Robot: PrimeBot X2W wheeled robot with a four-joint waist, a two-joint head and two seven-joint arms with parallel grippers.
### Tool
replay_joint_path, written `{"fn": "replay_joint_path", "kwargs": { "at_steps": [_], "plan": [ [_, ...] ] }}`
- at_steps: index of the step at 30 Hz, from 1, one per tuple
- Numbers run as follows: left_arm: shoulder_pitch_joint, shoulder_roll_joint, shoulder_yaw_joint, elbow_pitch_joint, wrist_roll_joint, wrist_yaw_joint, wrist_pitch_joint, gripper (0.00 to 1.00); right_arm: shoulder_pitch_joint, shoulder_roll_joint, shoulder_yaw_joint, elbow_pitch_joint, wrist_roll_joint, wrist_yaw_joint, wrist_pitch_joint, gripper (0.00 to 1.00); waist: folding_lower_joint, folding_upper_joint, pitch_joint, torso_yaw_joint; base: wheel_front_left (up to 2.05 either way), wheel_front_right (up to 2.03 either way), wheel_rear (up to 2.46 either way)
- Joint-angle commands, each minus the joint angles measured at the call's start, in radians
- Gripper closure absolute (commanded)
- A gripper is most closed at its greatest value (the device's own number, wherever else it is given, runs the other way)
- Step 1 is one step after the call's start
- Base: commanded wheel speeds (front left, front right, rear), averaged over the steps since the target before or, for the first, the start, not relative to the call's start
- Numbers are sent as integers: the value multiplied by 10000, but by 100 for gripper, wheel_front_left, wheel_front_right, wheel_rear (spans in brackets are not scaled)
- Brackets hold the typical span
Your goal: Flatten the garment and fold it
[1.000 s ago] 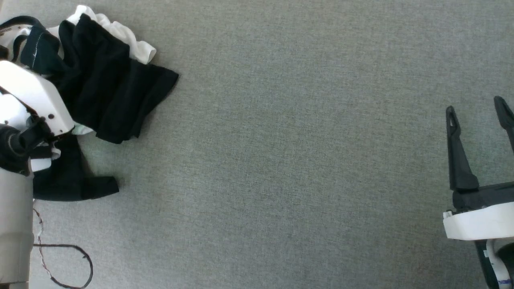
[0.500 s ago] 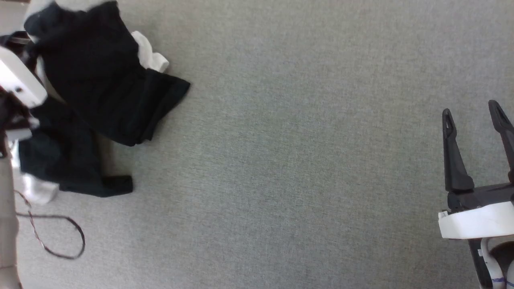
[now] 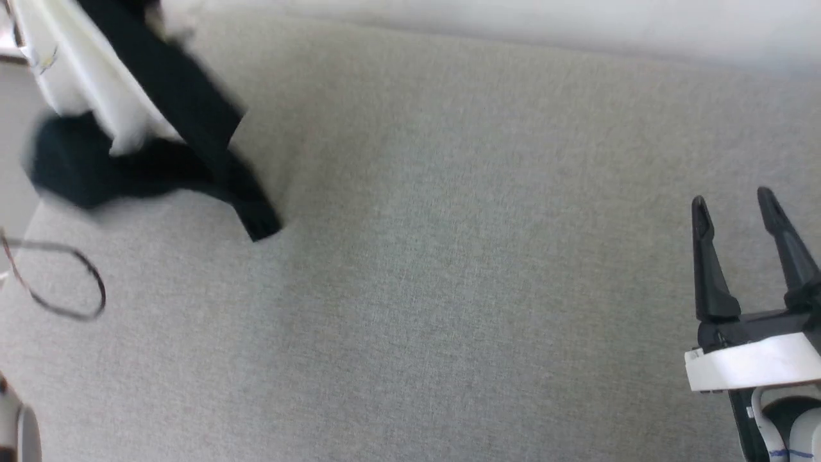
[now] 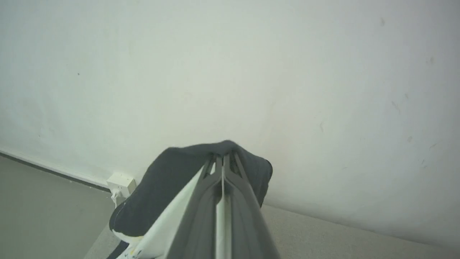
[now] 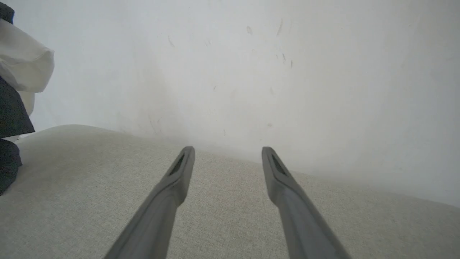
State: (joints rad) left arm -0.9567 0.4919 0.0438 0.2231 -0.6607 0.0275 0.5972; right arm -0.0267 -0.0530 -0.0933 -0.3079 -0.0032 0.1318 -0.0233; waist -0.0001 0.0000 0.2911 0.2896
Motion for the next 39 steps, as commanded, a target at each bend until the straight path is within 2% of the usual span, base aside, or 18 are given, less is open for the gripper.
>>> {"fn": "replay_joint_path", "kwargs": {
  "at_steps": [1,10,14,21,24,31,36,39],
  "plan": [
    [-609,-141,-90,-284,-55,70,31,100,143,24,-54,160,223,-11,-182,0,1,0,-636,-153,0,0,0],
    [-2627,-1056,-565,-843,-183,488,80,100,301,26,-64,759,747,-11,-685,0,1,0,-1220,-704,0,0,0],
    [-3732,-1961,-944,-850,-306,803,-28,100,342,27,-124,1127,969,-11,-970,0,1,0,-1505,-1202,0,0,0],
    [-4284,-3300,-1816,-934,-584,886,111,100,497,27,-241,1420,1211,-11,-1235,0,1,0,-1854,-1953,0,0,0],
    [-4276,-3623,-2059,-1016,-680,903,188,100,555,27,-301,1469,1265,-11,-1287,0,1,0,-1934,-2151,0,0,0],
    [-3025,-4174,-3188,-1549,-976,977,472,100,761,27,-704,1526,1435,-11,-1414,0,1,0,-2064,-2682,0,0,0],
    [-214,-4339,-4132,-2358,-1274,1334,-46,100,876,27,-1199,1368,1444,-11,-1384,0,1,0,-2041,-3011,0,0,0],
    [900,-4345,-4625,-2577,-1134,1310,-311,100,897,27,-1281,1294,1440,-11,-1350,0,1,0,-1999,-3095,0,0,0]
  ]
}}
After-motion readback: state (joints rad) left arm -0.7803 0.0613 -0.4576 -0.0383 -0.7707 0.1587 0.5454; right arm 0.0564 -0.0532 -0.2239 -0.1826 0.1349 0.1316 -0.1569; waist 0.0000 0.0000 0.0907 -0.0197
